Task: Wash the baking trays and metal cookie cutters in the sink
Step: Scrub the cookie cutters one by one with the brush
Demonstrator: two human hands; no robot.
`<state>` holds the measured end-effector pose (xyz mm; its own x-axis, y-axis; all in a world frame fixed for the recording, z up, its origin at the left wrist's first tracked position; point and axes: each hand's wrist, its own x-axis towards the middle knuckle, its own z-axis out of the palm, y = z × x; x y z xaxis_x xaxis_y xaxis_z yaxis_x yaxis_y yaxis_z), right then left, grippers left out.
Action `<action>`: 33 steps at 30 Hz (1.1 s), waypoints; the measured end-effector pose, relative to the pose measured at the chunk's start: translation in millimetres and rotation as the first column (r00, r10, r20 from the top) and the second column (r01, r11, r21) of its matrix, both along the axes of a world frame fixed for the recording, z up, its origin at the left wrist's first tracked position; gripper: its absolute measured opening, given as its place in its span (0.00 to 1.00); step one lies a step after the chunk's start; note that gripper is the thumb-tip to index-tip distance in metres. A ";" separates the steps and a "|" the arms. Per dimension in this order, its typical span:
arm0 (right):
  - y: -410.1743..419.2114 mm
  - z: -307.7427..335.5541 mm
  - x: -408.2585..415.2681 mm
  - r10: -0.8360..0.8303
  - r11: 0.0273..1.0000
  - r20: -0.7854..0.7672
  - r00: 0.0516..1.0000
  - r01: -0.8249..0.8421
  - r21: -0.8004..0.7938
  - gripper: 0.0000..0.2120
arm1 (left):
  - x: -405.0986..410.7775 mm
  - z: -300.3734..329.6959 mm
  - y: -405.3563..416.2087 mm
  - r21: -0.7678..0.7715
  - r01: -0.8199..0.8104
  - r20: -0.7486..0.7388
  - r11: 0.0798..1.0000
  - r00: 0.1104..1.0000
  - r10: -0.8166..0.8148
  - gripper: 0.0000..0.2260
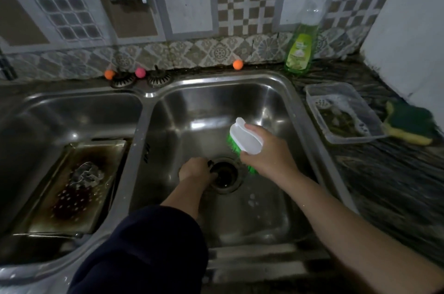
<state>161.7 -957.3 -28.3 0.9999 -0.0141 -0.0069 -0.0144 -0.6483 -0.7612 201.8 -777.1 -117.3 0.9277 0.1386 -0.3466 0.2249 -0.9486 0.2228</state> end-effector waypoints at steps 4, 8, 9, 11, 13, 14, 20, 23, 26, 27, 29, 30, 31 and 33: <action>-27.0 40.3 9.0 -0.026 0.994 0.098 0.995 0.036 -0.104 0.32 | 9.9 40.0 -11.7 -0.379 -0.065 0.164 0.923 0.977 0.136 0.13; -78.0 84.2 23.1 -0.139 0.976 0.180 0.974 0.165 -0.141 0.31 | 8.1 90.5 -43.9 -0.900 -0.091 0.045 0.426 0.953 0.299 0.09; -92.0 91.4 26.6 -0.172 0.966 0.162 0.972 0.199 -0.165 0.31 | 6.7 99.9 -51.7 -0.939 -0.089 0.016 0.333 0.954 0.300 0.08; -116.2 99.0 32.0 -0.219 0.929 0.084 0.972 0.234 -0.288 0.29 | 3.7 109.7 -63.3 -0.980 -0.084 -0.023 0.178 0.948 0.317 0.06; -131.6 97.8 35.2 -0.242 0.889 0.002 0.970 0.223 -0.401 0.26 | -2.0 114.4 -72.3 -0.990 -0.111 -0.079 0.091 0.951 0.298 0.05; -135.9 95.4 35.9 -0.245 0.880 -0.035 0.969 0.207 -0.428 0.25 | -4.9 114.4 -75.5 -0.988 -0.133 -0.108 0.075 0.956 0.274 0.05; -142.7 92.8 28.5 -0.282 0.883 -0.063 0.957 0.234 -0.407 0.25 | -16.0 115.4 -83.8 -0.981 -0.188 -0.192 -0.040 0.950 0.246 0.06; -132.0 100.4 18.8 -0.265 0.899 0.072 0.962 0.273 -0.342 0.28 | -13.7 112.4 -88.4 -0.968 -0.229 -0.249 -0.099 0.918 0.309 0.07; -103.3 101.5 5.3 -0.187 0.951 0.118 0.975 0.210 -0.225 0.31 | -10.2 109.8 -96.1 -0.956 -0.271 -0.292 -0.109 0.879 0.377 0.03; -90.7 97.3 -0.5 -0.145 0.970 0.109 0.983 0.163 -0.181 0.31 | -10.8 110.0 -99.2 -0.957 -0.273 -0.290 -0.100 0.876 0.384 0.01; -66.4 83.0 -9.2 -0.080 0.990 0.098 0.992 0.090 -0.112 0.31 | -10.0 108.3 -105.4 -0.961 -0.269 -0.273 -0.067 0.881 0.386 0.02; -57.1 75.6 -10.4 -0.071 0.992 0.111 0.991 0.081 -0.096 0.31 | -9.8 107.4 -108.7 -0.965 -0.261 -0.255 -0.036 0.889 0.381 0.06; -50.1 69.9 -10.9 -0.082 0.992 0.129 0.988 0.093 -0.080 0.30 | -9.2 105.9 -111.5 -0.966 -0.258 -0.237 0.006 0.897 0.374 0.10; -43.9 61.5 -12.1 -0.130 0.990 0.143 0.981 0.137 -0.037 0.30 | -11.0 106.1 -113.4 -0.967 -0.250 -0.216 0.047 0.906 0.364 0.12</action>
